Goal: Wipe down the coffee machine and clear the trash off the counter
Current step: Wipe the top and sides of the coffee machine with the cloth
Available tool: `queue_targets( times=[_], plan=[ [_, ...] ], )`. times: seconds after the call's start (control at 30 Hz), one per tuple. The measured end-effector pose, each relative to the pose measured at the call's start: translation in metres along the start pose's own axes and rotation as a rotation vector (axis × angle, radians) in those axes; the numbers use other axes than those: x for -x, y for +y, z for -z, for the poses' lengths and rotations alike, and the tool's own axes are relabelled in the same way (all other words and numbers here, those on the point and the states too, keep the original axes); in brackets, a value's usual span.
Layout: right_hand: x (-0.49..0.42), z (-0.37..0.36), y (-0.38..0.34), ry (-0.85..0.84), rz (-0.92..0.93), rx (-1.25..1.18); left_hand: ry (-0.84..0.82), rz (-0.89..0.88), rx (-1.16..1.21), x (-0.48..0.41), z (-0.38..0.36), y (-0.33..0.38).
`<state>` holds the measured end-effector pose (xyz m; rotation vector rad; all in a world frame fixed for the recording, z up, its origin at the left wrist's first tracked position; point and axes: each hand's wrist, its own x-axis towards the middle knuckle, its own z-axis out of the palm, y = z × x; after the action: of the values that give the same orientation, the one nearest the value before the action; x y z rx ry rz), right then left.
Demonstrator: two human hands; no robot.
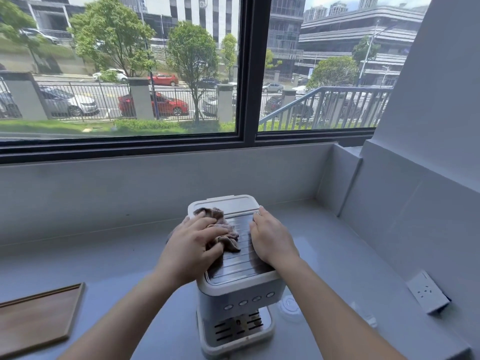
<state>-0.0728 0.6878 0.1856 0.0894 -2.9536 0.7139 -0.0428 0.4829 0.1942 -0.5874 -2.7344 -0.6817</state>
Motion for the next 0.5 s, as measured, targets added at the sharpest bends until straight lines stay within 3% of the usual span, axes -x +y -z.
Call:
queue_targets(
  times=[0.13, 0.23, 0.37, 0.5],
  plan=[
    [0.002, 0.003, -0.002, -0.004, 0.006, -0.004, 0.005, 0.052, -0.038, -0.002, 0.000, 0.015],
    [0.003, 0.006, -0.003, -0.007, 0.007, -0.045, 0.002, -0.005, -0.025, 0.032, -0.001, 0.022],
    [0.005, 0.011, -0.004, -0.012, -0.012, -0.182, 0.037, -0.130, -0.122, 0.066, -0.010, 0.038],
    [0.004, 0.014, -0.002, 0.076, -0.067, -0.374, -0.019, -0.124, -0.181, 0.033, -0.014, 0.051]
  ],
)
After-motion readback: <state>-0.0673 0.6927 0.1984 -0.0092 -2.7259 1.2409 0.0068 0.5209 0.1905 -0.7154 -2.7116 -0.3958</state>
